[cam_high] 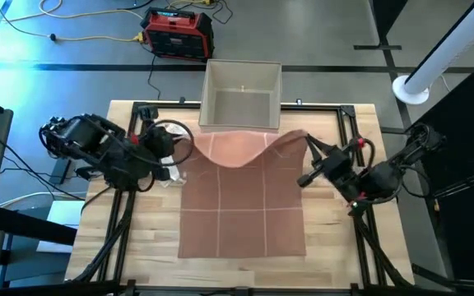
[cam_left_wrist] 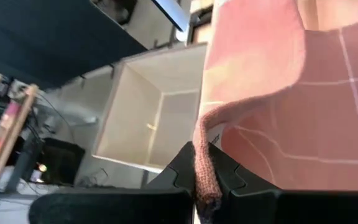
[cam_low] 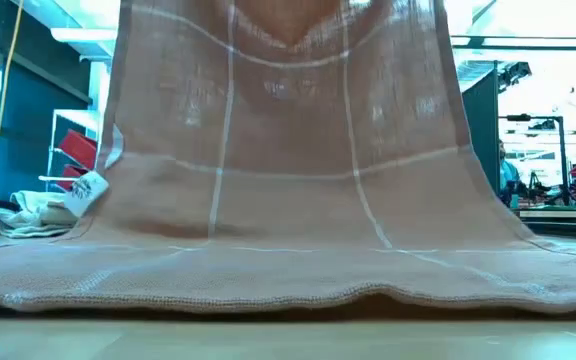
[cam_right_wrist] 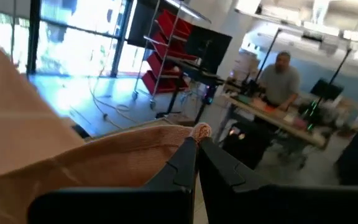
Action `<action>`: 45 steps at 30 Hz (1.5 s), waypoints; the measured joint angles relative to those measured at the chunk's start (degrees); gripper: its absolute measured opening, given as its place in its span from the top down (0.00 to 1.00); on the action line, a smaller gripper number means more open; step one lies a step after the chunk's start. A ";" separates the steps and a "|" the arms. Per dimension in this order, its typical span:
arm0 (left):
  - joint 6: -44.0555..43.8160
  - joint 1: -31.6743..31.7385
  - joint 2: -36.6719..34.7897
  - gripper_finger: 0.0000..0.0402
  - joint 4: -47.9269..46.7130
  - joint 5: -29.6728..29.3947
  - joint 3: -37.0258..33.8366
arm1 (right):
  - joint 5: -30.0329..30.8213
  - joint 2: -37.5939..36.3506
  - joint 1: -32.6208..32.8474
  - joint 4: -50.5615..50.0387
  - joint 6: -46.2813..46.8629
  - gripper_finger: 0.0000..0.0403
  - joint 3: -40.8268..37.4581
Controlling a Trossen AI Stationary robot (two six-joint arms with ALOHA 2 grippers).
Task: Fold towel
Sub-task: Fold the brown towel
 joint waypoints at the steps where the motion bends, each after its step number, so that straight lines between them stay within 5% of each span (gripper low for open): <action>1: -1.05 0.33 -0.38 1.00 -0.05 0.39 -1.59 | -0.08 -1.41 0.24 0.12 2.67 1.00 -1.83; 6: -7.98 1.96 -4.67 1.00 0.41 3.52 -12.13 | -7.74 -8.11 1.21 -0.42 13.95 1.00 -10.72; 15: -9.64 3.10 -18.40 1.00 27.24 16.69 -32.05 | -44.24 -18.67 -7.42 -34.03 55.23 1.00 -17.79; 23: -14.47 11.94 -26.19 1.00 32.17 25.59 -47.80 | -60.48 -22.60 -18.39 -51.37 59.04 1.00 -17.79; 28: -13.64 17.77 -28.79 1.00 32.81 27.40 -54.16 | -62.66 -27.98 -24.54 -59.14 55.99 1.00 -17.79; 36: 2.33 28.16 -29.76 1.00 37.62 23.25 -55.45 | -63.22 -35.85 -34.00 -58.80 48.73 1.00 -17.77; 45: 13.99 33.71 -32.22 1.00 43.71 22.52 -55.42 | -65.13 -36.27 -35.99 -58.53 46.13 1.00 -17.75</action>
